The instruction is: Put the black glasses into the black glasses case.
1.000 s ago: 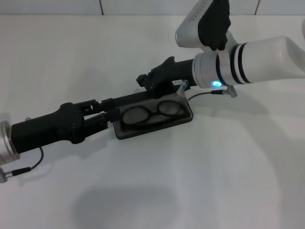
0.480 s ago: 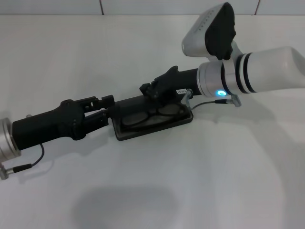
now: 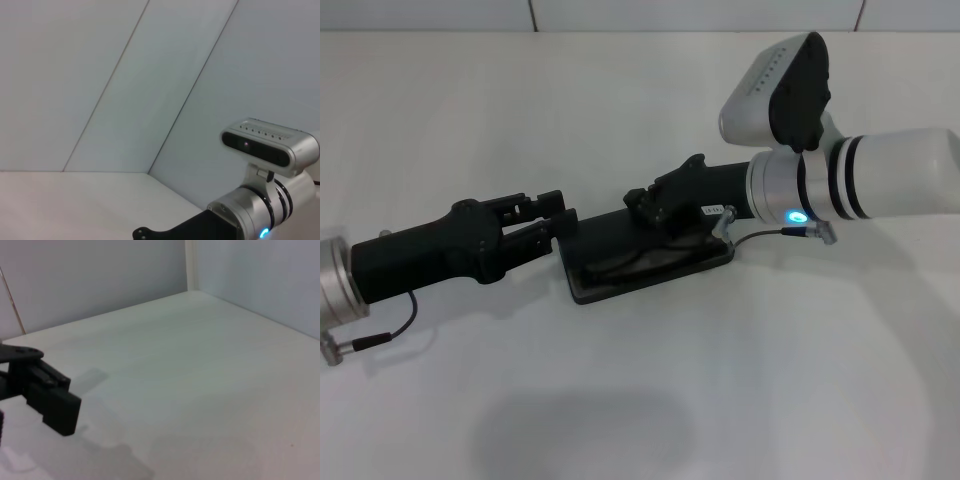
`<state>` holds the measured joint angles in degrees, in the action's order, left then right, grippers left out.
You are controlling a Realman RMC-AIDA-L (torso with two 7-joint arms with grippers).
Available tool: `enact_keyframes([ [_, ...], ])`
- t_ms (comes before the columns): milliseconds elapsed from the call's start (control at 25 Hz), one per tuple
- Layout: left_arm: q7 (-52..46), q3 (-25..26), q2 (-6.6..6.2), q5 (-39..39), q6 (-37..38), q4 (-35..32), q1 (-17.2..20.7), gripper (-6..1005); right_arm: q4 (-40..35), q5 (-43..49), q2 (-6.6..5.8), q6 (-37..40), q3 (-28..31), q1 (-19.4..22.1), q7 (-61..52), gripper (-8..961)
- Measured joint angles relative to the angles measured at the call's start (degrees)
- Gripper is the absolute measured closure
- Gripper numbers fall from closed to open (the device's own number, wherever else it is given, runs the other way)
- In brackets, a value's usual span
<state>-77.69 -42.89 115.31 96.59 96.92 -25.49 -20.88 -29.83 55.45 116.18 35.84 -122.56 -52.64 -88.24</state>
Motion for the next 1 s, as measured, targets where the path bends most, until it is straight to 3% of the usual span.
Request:
enact_keyframes([
  [600, 0.0, 0.0, -0.01, 0.0, 0.03, 0.0, -0.13, 575, -4.79, -0.08, 0.01, -1.54, 1.02, 5.97, 4.78, 939],
  [800, 0.14, 0.01, 0.0, -1.22, 0.54, 0.0, 0.37, 575, -6.19, -0.65, 0.0, 5.24, 10.53, 9.58, 9.79, 938],
  [1000, 0.23, 0.0, -0.04, -1.84, 1.5, -0.12, 0.42, 576, -1.06, -0.49, -0.35, 18.19, 22.63, 9.98, 12.93, 938],
])
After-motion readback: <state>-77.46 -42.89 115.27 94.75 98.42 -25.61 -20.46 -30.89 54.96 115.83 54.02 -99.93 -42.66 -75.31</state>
